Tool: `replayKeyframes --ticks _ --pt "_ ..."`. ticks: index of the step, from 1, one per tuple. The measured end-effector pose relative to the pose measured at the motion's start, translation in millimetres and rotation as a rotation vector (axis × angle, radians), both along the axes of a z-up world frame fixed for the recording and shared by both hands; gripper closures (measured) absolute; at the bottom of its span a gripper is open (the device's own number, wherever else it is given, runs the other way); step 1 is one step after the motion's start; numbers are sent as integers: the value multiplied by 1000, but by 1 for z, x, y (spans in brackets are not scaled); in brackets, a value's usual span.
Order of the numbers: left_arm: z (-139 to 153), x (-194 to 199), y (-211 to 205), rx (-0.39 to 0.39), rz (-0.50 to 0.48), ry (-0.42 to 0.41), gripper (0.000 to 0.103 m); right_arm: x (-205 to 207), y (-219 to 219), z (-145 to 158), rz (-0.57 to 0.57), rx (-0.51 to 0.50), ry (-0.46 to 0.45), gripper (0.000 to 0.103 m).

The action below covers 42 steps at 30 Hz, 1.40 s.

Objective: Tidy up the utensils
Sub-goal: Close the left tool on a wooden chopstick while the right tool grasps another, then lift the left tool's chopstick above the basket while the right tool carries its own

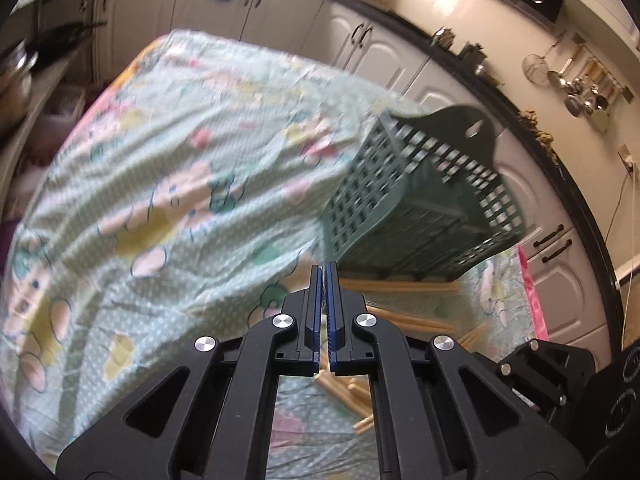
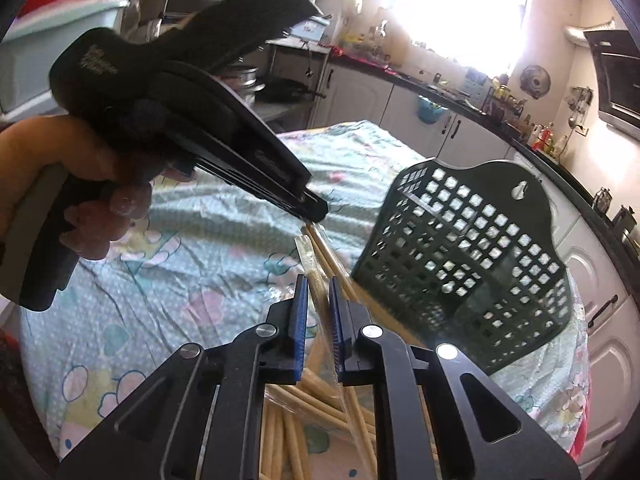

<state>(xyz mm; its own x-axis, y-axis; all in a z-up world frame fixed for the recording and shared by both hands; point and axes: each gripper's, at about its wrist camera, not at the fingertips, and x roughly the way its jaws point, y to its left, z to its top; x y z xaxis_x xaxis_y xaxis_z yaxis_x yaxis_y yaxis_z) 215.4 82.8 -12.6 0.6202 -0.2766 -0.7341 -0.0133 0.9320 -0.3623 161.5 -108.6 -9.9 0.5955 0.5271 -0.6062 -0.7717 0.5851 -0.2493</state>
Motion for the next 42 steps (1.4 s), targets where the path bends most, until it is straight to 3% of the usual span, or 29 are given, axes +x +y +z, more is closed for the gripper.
replayKeyframes --ticks 14,42 --pt "72 -9 -32 51 -82 -178 103 -4 -44 62 -78 188 -26 97" --pt "168 -7 -80 86 -175 -381 103 23 -96 158 -178 427 -132 97"
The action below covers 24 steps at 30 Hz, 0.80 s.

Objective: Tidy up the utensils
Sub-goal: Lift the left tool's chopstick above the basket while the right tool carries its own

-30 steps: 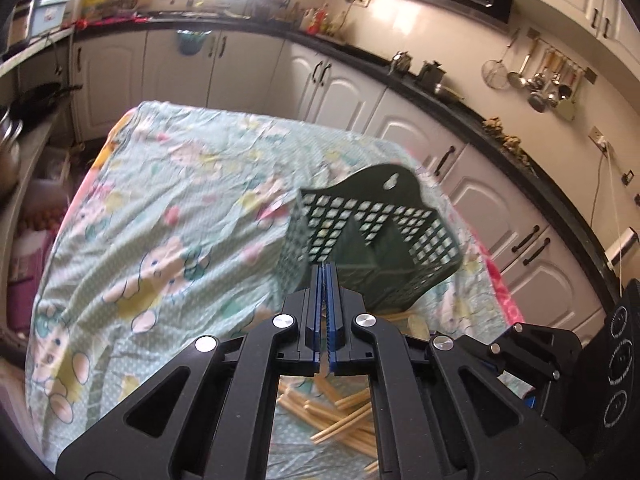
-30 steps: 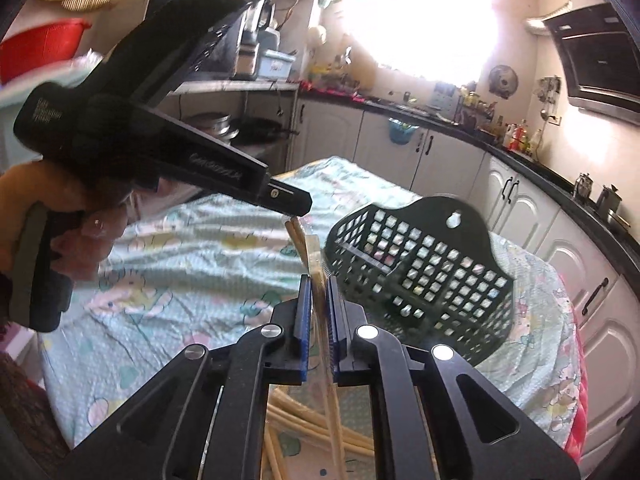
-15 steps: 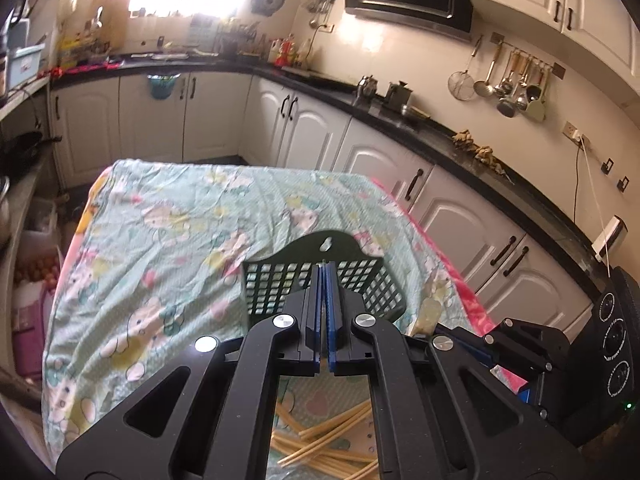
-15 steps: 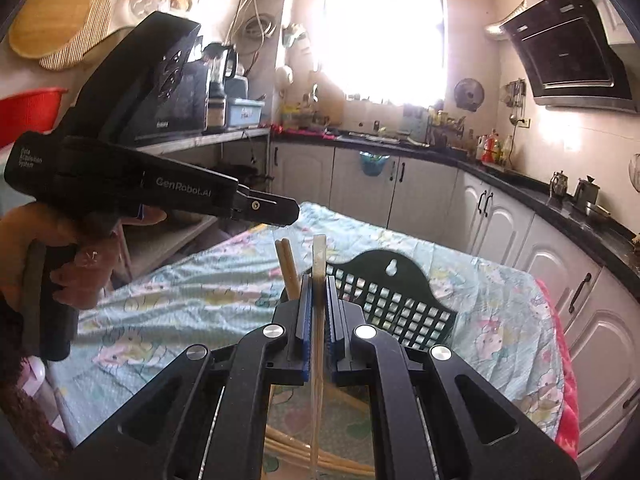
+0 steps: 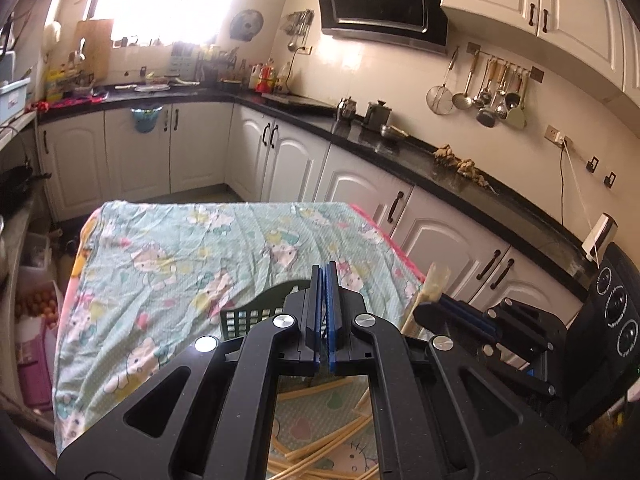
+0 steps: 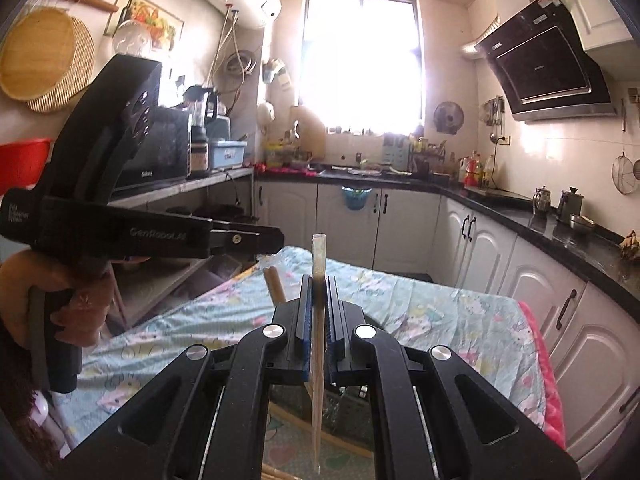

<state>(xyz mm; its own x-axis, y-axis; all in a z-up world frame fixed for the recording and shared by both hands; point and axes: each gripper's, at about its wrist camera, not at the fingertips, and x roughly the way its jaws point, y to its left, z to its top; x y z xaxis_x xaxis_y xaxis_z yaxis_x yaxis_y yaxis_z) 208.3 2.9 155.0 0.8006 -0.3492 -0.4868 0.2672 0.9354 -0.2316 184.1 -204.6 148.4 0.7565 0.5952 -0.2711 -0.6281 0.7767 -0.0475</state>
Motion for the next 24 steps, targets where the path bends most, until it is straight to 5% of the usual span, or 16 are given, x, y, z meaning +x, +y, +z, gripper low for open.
replayKeyframes --ticks 24 --pt "79 9 13 -24 46 -169 103 36 -26 78 -86 142 -121 97"
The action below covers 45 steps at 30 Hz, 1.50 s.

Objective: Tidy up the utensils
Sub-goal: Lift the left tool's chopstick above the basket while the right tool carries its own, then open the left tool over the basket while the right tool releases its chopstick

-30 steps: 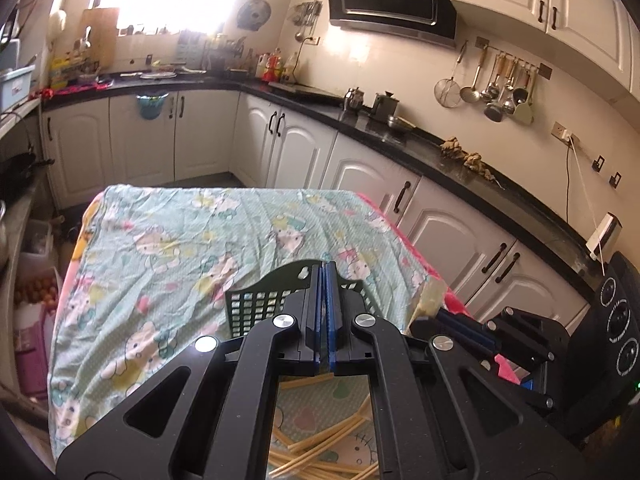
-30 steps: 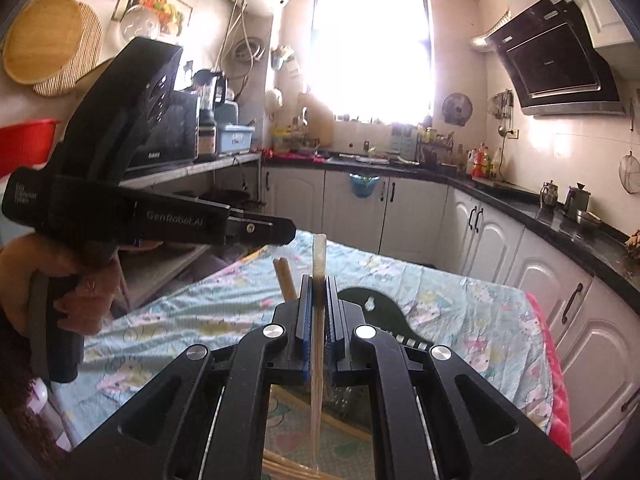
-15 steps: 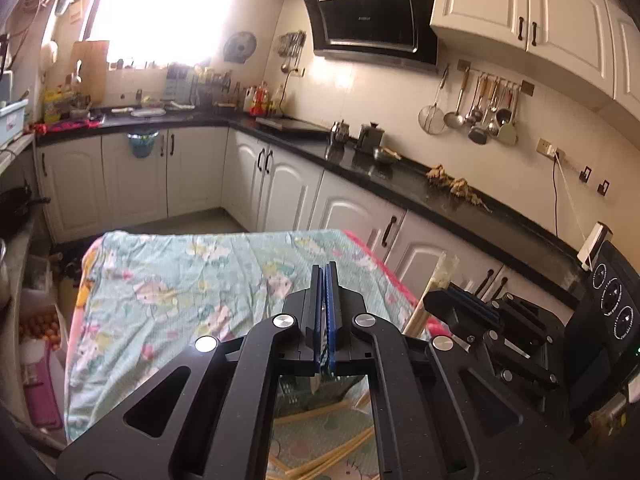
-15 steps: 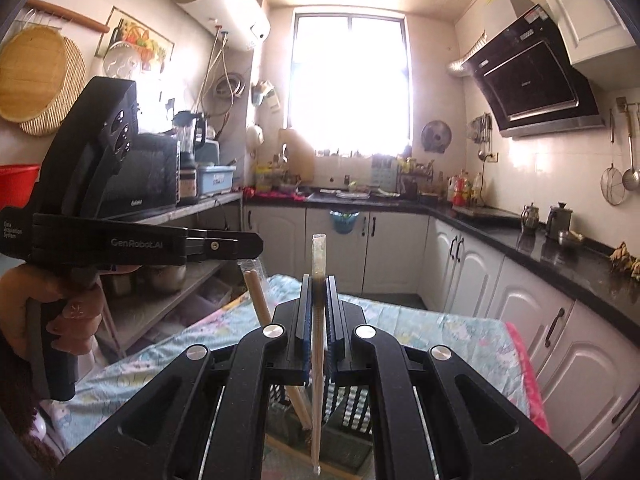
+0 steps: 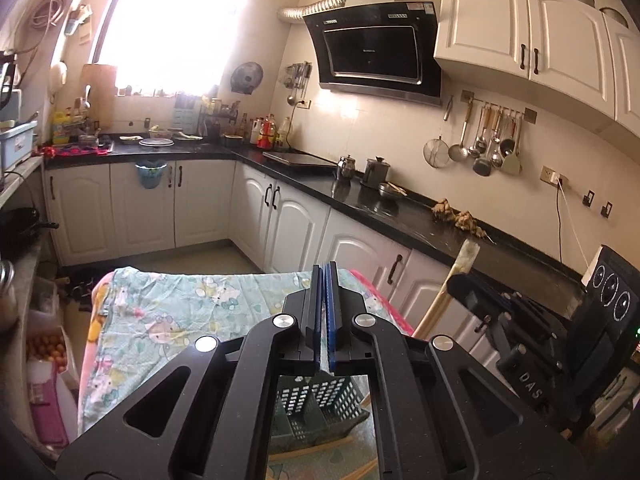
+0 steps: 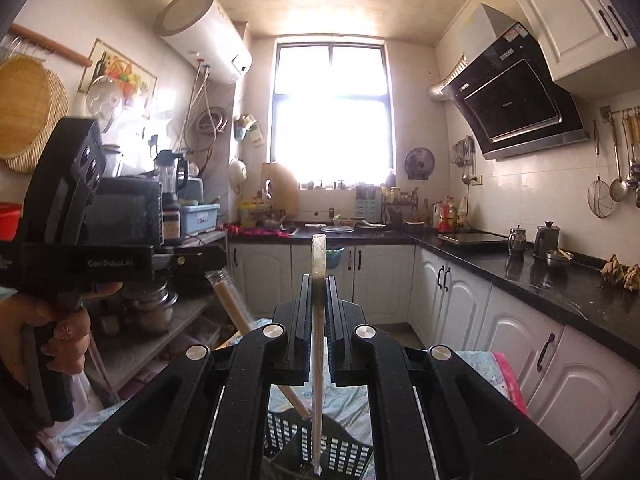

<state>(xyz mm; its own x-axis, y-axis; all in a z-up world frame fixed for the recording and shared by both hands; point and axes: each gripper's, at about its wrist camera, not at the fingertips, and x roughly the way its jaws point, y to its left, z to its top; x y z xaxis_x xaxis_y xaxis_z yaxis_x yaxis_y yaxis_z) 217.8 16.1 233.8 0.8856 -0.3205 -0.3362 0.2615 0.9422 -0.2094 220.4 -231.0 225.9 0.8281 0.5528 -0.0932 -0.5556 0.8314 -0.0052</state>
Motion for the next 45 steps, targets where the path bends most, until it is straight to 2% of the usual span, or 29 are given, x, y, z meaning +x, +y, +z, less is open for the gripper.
replayKeyframes --ticks 6,17,23,24,26,27,28,31,33,35,45 --pt "-12 12 4 -1 17 25 103 17 -4 -9 -21 36 28 97" --pt "-59 24 -5 -2 -27 124 103 46 -2 -67 -103 17 104 96" --pt "-83 29 -14 14 -39 166 103 53 6 -84 -128 -4 136 96" --pt "-86 30 -14 18 -40 170 103 54 6 -87 -133 -5 142 95" --pt "-90 31 -16 28 -37 176 103 55 5 -91 -144 0 159 81" --pt "-93 31 -16 34 -34 177 103 54 4 -92 -147 4 161 70" --pt "-96 31 -16 42 -30 179 102 53 3 -93 -147 9 163 67" --pt "-99 32 -14 46 -21 184 102 50 1 -96 -158 -4 172 65" --pt "-101 30 -12 52 -8 180 96 48 -2 -96 -160 -1 179 60" --pt "-102 27 -9 49 2 175 82 44 -6 -96 -166 -1 189 57" --pt "-95 -3 12 42 71 104 36 14 -23 -99 -166 -33 203 37"
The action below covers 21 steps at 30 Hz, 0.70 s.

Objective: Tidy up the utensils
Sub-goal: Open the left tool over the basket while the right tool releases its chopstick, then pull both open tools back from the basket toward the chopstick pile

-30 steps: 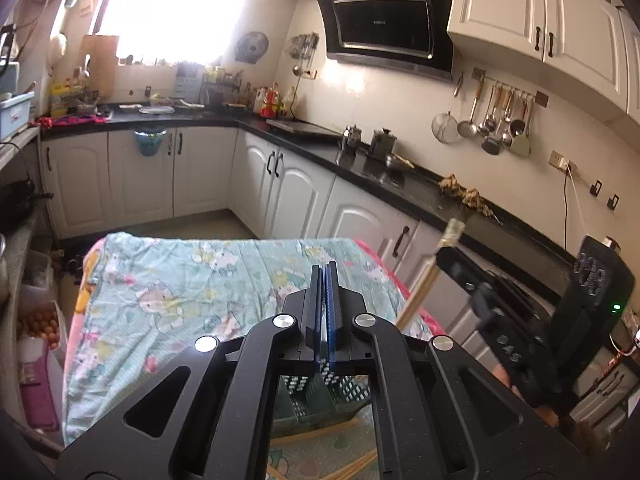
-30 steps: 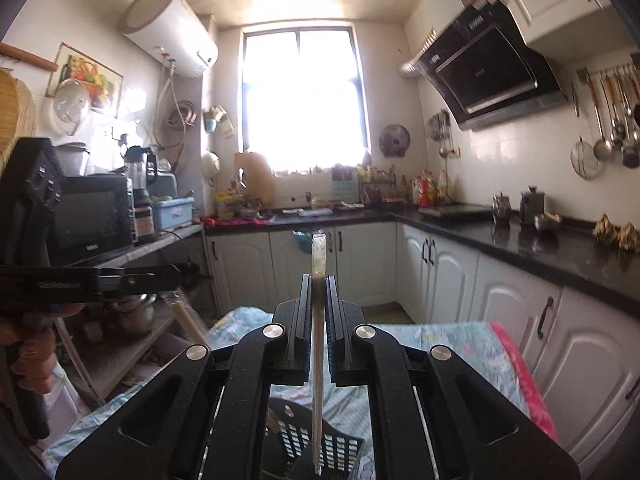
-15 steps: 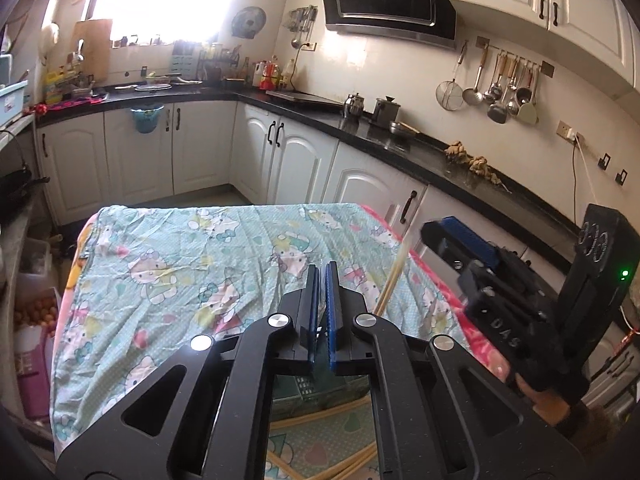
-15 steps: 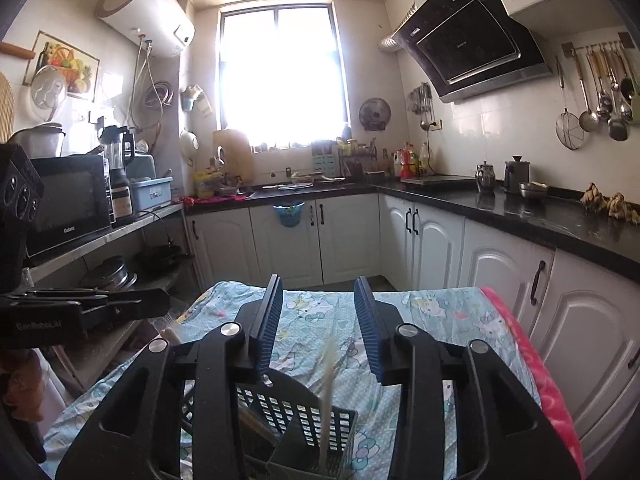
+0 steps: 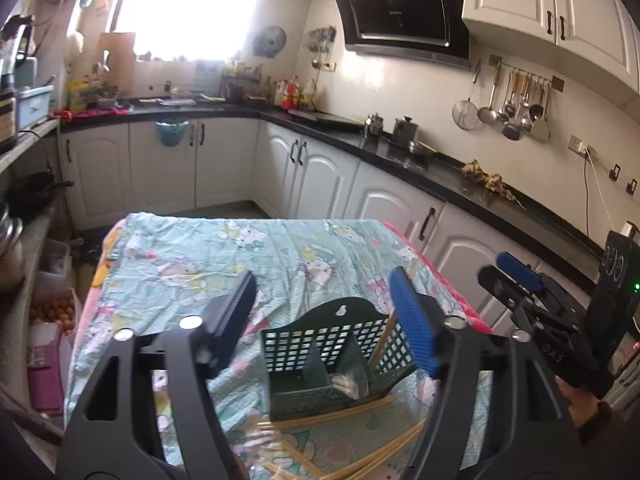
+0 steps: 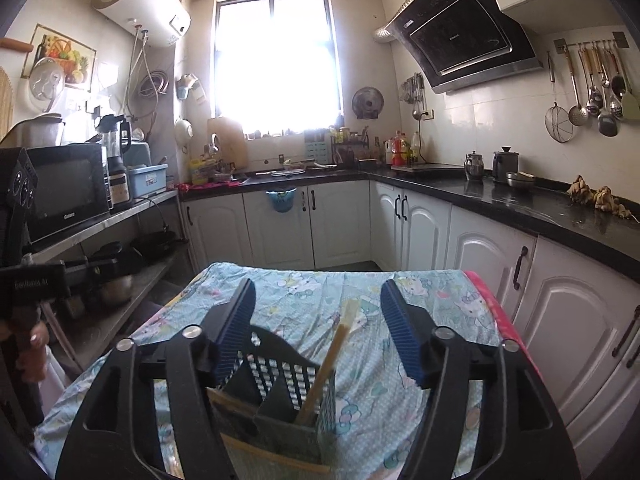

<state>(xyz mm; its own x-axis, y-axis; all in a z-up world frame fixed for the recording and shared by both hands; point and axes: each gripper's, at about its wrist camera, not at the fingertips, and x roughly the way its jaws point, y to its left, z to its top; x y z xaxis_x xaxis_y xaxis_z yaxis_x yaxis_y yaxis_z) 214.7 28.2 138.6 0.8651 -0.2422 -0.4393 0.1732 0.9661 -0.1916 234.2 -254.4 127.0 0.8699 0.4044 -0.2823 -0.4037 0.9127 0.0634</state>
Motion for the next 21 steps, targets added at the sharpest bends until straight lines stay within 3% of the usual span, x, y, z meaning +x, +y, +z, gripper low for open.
replayKeyframes --ticks 2,7,21 --pt "0 -9 3 5 12 -13 26 -9 -1 -2 2 -11 0 35" --pt "-4 -31 12 18 47 -33 15 -28 -6 -5 8 -27 12 31" --pt "-34 -75 23 3 68 -8 11 -74 -6 -26 30 -68 50 26"
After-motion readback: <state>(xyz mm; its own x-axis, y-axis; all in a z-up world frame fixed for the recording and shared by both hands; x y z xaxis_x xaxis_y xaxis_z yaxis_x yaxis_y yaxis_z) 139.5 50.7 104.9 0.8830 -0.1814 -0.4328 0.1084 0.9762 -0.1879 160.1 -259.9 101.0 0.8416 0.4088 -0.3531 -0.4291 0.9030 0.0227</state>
